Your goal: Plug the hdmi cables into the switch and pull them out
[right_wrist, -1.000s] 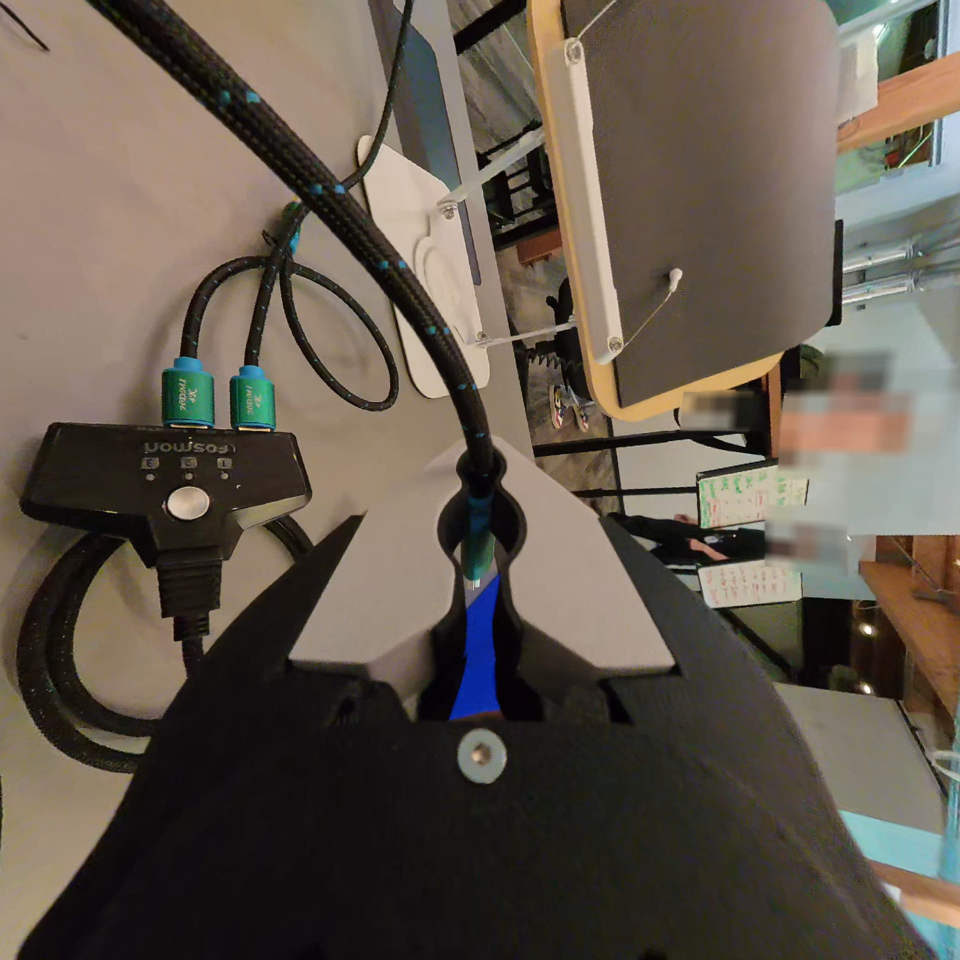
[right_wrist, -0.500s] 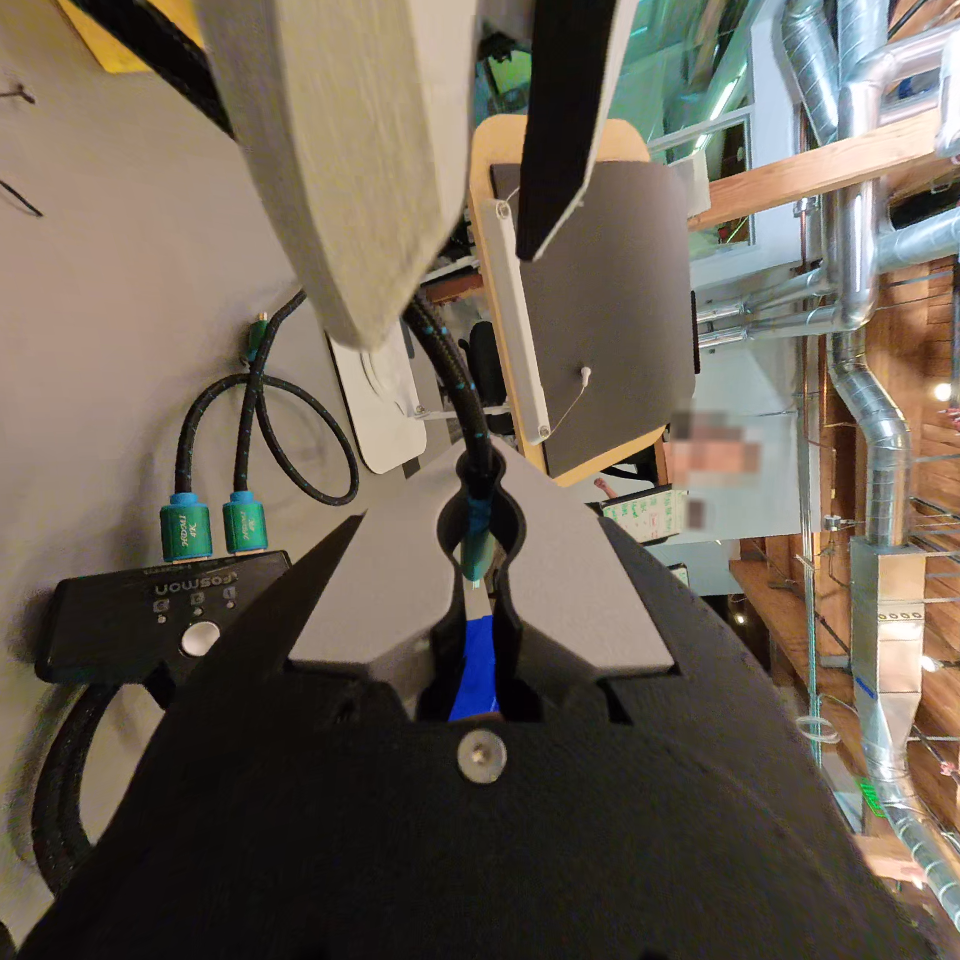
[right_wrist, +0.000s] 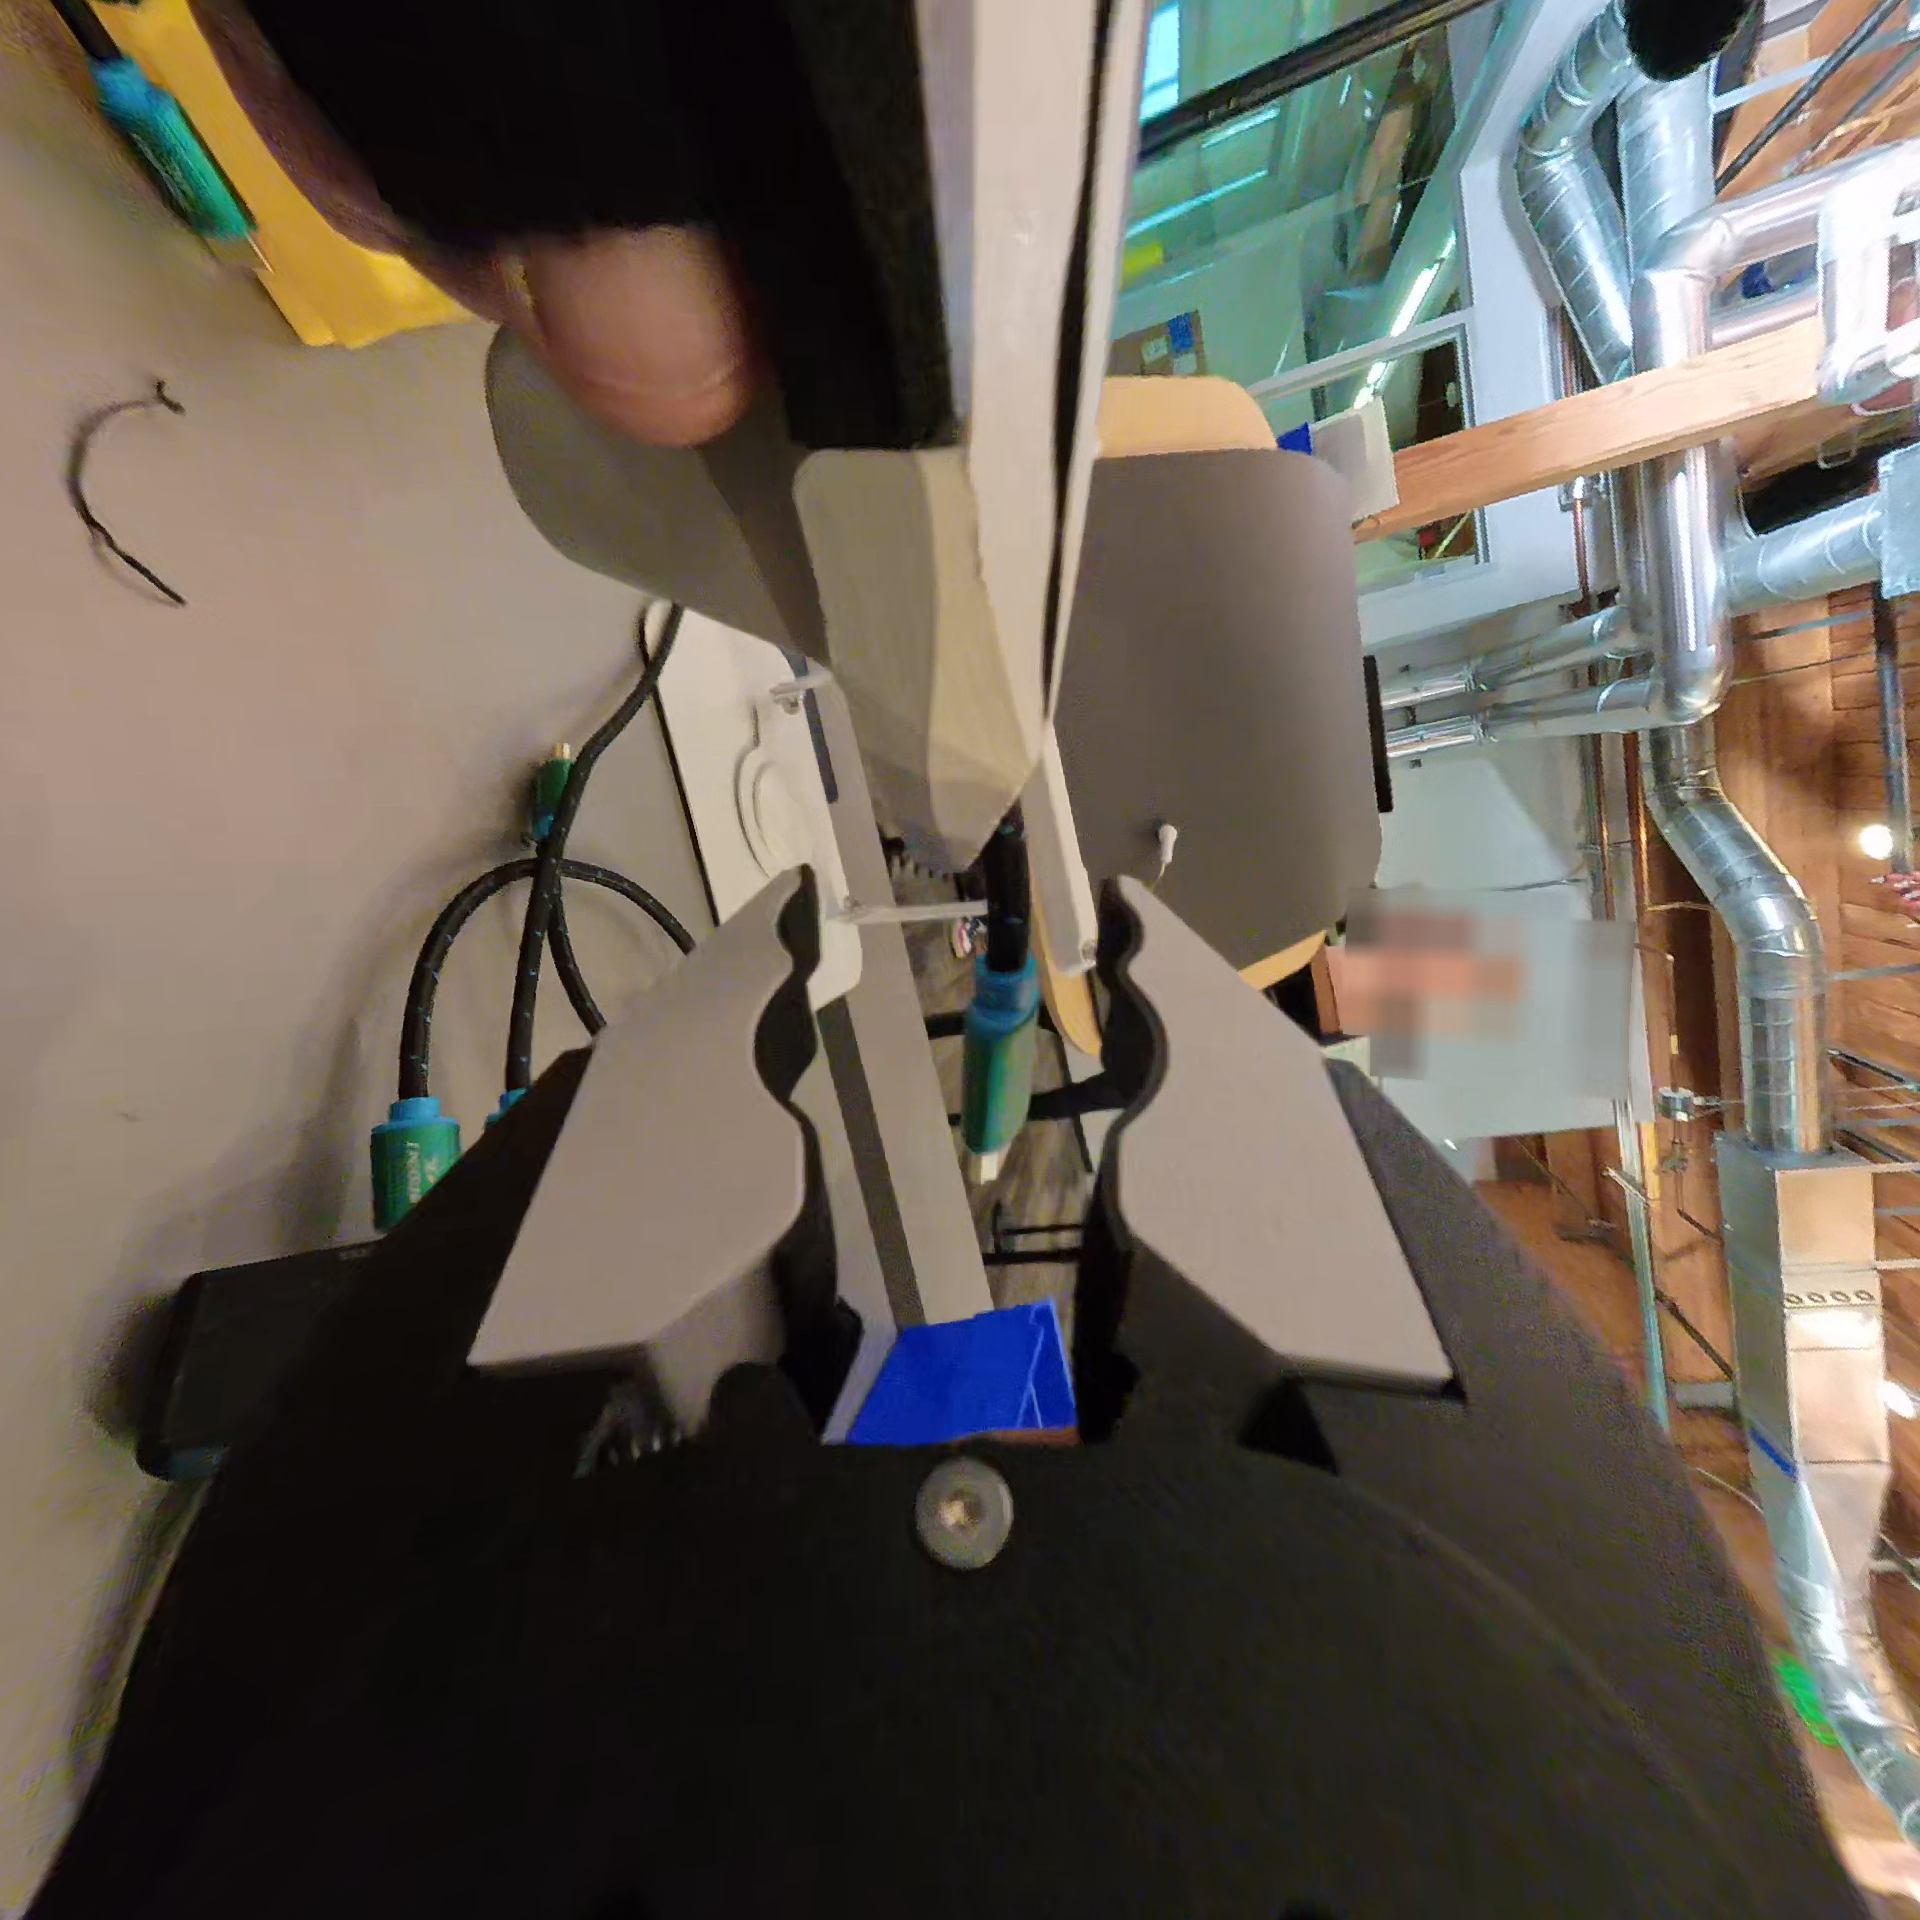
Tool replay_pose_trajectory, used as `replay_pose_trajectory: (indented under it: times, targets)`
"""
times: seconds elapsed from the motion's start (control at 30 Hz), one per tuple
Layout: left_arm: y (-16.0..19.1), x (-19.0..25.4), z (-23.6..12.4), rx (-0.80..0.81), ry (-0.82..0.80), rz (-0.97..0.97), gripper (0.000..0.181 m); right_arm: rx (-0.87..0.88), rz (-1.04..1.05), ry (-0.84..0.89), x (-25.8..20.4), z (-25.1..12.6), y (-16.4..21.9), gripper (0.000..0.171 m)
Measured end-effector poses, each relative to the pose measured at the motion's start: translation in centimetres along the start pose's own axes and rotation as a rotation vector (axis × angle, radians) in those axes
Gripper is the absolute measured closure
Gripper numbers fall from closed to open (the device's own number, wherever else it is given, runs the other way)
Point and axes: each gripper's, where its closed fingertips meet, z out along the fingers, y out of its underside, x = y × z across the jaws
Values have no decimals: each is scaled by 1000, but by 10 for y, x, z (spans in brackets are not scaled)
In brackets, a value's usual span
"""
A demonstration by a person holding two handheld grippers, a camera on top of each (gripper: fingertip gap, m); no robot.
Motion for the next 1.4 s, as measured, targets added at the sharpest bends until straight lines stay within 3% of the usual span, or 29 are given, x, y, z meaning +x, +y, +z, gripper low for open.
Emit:
replay_pose_trajectory:
  times: [0.13,0.23,0.33,0.5,0.73,0.9,1.0,1.07,1.17,1.23,1.4]
  targets:
    - [-6,-9,-15,53,0,8,175,148,226,-149,8,-22,-8,108]
    - [-10,-9,-24,92,11,10,175,303,567,-284,28,-41,-3,130]
    - [-15,0,-28,134,84,-4,175,462,773,-449,36,-53,-4,137]
    - [-23,10,-38,219,164,-22,175,625,893,-671,25,-58,-10,126]
    - [-26,9,-41,227,185,-13,175,745,982,-875,20,-55,-28,150]
    - [-28,3,-42,255,156,16,175,769,1063,-925,25,-53,-30,149]
    - [-32,8,-47,283,84,180,175,798,1236,-1063,33,-64,-29,123]
    - [-35,14,-48,279,-1,358,175,848,1340,-1152,42,-75,-28,117]
    - [-35,27,-44,229,-114,669,174,817,1370,-1233,37,-81,-26,122]
    - [-34,35,-39,198,-163,824,174,842,1354,-1295,35,-91,-31,137]
    - [-37,35,-36,160,-272,1002,175,794,1263,-1345,21,-104,-42,160]
